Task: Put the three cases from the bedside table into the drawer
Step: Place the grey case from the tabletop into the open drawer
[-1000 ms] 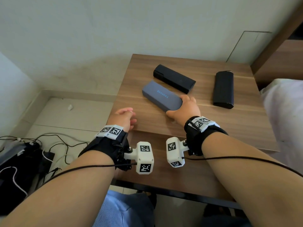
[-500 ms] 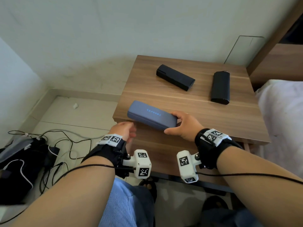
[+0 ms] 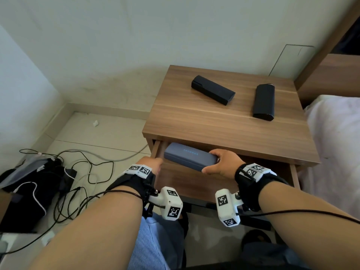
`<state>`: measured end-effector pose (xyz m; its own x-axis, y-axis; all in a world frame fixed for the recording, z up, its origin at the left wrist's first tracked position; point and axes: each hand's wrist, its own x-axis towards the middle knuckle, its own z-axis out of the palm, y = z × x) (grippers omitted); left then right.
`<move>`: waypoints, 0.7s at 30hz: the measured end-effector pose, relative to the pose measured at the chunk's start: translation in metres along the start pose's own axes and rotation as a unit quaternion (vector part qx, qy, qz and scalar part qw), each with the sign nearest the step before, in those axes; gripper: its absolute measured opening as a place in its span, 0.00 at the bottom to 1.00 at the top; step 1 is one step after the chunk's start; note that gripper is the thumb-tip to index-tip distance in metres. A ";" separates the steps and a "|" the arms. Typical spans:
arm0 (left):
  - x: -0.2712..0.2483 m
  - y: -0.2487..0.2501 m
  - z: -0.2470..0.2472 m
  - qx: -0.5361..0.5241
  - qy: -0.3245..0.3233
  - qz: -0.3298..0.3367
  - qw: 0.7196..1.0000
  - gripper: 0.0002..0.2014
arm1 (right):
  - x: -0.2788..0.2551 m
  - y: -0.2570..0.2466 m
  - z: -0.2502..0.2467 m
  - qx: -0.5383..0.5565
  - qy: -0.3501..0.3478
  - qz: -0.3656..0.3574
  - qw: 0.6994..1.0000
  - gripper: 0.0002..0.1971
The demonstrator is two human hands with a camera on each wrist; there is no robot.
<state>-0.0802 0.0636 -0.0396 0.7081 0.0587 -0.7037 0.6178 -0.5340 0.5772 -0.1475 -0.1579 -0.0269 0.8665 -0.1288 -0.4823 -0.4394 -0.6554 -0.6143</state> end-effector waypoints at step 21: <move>0.000 0.005 -0.012 -0.044 -0.054 0.015 0.997 0.05 | 0.043 0.022 0.034 0.065 0.018 0.136 0.988 0.45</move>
<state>-0.0733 0.0716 -0.0314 0.6887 -0.0505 -0.7233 0.6275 -0.4584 0.6294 -0.1278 -0.1524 -0.0827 0.7184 -0.3161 -0.6197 -0.6826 -0.4918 -0.5405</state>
